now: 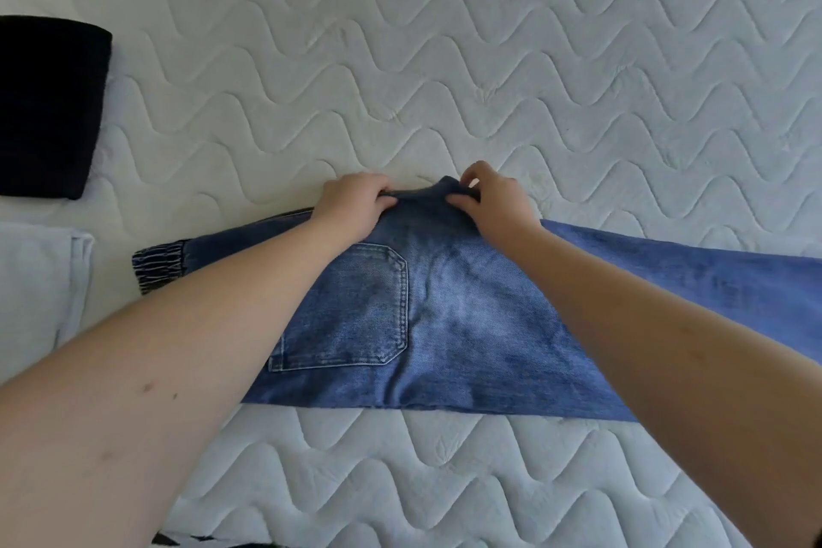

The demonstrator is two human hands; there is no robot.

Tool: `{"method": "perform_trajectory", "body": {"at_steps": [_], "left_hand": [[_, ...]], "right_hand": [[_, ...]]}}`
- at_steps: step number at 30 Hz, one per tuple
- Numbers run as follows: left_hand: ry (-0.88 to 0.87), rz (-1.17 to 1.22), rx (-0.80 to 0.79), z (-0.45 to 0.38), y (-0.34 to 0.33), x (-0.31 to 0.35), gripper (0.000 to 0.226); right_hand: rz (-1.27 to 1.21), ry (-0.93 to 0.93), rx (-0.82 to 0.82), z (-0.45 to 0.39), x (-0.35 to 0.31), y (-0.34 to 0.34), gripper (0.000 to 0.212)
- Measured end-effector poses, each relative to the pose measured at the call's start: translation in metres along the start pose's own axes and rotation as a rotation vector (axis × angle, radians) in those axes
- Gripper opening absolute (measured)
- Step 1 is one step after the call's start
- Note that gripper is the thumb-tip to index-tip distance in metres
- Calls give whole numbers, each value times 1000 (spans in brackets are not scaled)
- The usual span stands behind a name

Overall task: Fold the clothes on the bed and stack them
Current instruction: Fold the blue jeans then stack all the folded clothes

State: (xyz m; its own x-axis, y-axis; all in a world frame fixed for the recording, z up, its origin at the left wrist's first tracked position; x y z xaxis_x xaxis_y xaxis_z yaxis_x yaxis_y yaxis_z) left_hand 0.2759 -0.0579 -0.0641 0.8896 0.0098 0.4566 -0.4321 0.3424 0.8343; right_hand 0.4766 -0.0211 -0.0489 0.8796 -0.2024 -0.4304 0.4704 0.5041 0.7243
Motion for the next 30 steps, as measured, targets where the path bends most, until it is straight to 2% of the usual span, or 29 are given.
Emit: {"method": "perform_trajectory", "body": {"at_steps": [3,5,7,11,13,15,18,22,25,27,29,30], "left_hand": [[-5,-59,-3,3,0,2,31],[14,-41,-35,4,1,4,33],[40,80,-51,4,2,5,32],[-14,300,-73,9,5,21,22],[-49,327,-114,13,5,33,41],[-92,280,-129,14,5,44,52],[-168,115,-89,20,4,59,35],[-294,53,166,51,9,74,28],[-405,16,199,78,0,82,38],[-447,-54,198,92,-13,84,45],[-471,-191,163,104,-32,82,49],[-461,-276,86,110,-45,80,53]], "right_hand": [[-8,-32,7,-6,12,10,23],[-8,-1,-93,-5,15,12,27],[34,42,-188,1,14,11,39],[78,94,-92,14,9,12,37],[23,140,-26,23,5,11,34],[-25,192,49,37,5,9,31],[-91,251,161,60,8,9,29],[-30,375,295,90,17,5,30],[34,457,386,114,28,-4,31],[84,507,392,127,39,-15,32],[188,496,281,134,52,-32,40],[259,462,192,135,59,-41,46]]}}
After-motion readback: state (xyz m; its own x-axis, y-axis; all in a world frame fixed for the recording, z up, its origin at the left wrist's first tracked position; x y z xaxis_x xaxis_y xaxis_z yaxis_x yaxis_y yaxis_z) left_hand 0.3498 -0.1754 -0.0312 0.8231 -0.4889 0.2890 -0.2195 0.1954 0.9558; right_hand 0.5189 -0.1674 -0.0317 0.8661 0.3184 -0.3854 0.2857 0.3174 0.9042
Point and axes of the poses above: each hand's wrist, its own z-axis away from the middle knuckle, its own y-axis out of the back of the hand, x = y × z, the point moved 5 cm from there along -z, towards the middle knuckle, and after that the axes turned 9 degrees about -y, right-handed, at the moved point
